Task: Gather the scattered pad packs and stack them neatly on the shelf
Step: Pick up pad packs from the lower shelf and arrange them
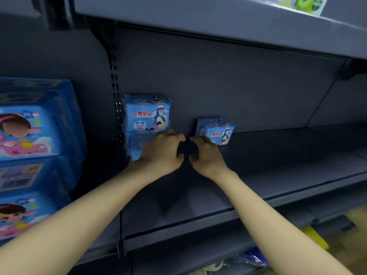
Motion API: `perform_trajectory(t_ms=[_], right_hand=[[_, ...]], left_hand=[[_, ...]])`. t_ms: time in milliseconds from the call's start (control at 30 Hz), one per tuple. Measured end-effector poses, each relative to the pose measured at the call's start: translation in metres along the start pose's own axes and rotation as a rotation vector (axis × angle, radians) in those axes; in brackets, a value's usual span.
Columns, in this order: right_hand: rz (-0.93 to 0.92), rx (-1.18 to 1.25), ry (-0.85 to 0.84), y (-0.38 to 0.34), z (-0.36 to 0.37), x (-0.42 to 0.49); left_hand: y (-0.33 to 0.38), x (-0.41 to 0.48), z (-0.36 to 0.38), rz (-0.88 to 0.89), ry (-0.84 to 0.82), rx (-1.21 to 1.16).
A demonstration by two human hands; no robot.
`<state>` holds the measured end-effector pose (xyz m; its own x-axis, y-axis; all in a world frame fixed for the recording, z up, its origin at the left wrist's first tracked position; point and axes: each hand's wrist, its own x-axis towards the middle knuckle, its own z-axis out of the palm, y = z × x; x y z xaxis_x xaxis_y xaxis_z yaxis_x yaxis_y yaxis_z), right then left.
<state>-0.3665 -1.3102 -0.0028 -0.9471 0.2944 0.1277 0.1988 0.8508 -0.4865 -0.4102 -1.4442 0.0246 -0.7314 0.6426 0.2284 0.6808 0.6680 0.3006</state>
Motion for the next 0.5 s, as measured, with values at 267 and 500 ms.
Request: perform_trajectory(t_ms=[267, 500], right_hand=[[0.014, -0.017, 0.001, 0.055, -0.028, 0.011], [-0.033, -0.024, -0.009, 0.112, -0.055, 0.03]], left_hand=[[0.039, 0.035, 0.028, -0.016, 0.043, 0.069], [0.07, 0.074, 0.062, -0.142, 0.04, 0.023]])
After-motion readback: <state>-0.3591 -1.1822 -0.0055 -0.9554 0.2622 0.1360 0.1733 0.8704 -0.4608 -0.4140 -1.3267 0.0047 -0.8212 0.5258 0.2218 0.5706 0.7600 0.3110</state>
